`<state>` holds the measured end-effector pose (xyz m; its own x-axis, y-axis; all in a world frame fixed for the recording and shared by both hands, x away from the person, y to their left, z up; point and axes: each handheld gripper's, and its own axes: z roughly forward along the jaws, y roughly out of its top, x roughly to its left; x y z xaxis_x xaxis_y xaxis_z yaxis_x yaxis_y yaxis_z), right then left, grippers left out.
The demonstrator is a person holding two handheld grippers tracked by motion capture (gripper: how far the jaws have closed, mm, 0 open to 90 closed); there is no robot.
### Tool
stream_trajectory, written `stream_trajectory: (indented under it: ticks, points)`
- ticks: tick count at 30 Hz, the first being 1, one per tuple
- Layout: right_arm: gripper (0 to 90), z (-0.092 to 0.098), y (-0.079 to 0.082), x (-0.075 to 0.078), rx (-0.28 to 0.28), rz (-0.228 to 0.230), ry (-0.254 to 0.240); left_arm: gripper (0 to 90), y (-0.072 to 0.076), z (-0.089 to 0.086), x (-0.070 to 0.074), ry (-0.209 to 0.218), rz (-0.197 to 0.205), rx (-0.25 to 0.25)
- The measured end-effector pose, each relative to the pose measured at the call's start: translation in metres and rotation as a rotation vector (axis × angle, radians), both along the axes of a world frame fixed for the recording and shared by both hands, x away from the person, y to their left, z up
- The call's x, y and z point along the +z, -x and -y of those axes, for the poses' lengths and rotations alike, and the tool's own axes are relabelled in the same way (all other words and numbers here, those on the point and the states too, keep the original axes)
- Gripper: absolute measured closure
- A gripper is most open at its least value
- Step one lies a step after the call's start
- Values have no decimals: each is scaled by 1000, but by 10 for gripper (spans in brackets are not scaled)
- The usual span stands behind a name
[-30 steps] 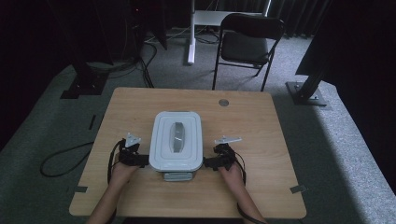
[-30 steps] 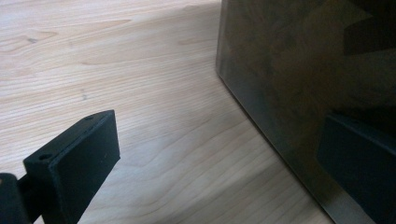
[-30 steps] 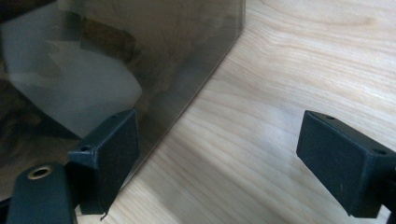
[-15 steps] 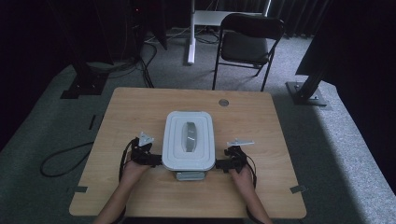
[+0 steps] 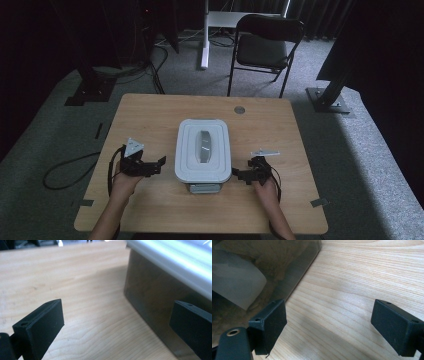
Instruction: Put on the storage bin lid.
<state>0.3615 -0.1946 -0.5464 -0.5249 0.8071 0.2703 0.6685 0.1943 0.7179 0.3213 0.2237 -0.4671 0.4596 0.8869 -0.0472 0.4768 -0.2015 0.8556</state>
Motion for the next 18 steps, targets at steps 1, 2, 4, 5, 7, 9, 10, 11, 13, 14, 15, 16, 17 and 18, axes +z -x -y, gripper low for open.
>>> stream_trajectory:
  ticks: [1, 2, 4, 5, 7, 9, 10, 11, 13, 14, 15, 16, 17, 18]
  points:
    - [124, 0, 0, 0, 0, -1, -1, 8, 3, 1, 3, 5, 7, -8]
    - [124, 1, 0, 0, -2, -1, 1, 8, 5, 3, 5, 7, 15, -15]
    - [124, 1, 0, 0, -2, -3, -1, 8, 9, 8, 7, 6, 22, -39]
    - [124, 1, 0, -1, -2, -3, 2, 8, 10, 12, 7, 5, 18, -51]
    - [124, 2, 0, -1, -4, -4, -1, 8, 10, 18, 7, -3, 15, -80]
    - [124, 2, 0, -1, -6, -2, 1, 7, 10, 22, 6, -3, 11, -94]
    - [124, 3, 0, -1, -7, -4, 0, 8, 10, 24, 5, -11, 7, -101]
    - [123, 3, 0, -1, -7, -3, -3, 7, 10, 25, 5, -11, 9, -102]
    - [124, 3, 0, -1, -8, -4, -1, 7, 9, 26, 5, -13, 8, -107]
    - [124, 4, 0, -1, -8, -3, -1, 8, 9, 26, 5, -15, 10, -108]
    - [124, 4, 0, -1, -9, -4, -4, 7, 9, 26, 5, -14, 6, -108]
    - [124, 4, 0, -1, -9, -4, -2, 8, 9, 25, 5, -13, 5, -110]
    - [124, 4, 1, -1, -9, -3, 0, 8, 9, 25, 5, -8, 2, -109]
    - [124, 4, 1, -1, -11, -2, -1, 7, 9, 23, 5, -8, 3, -109]
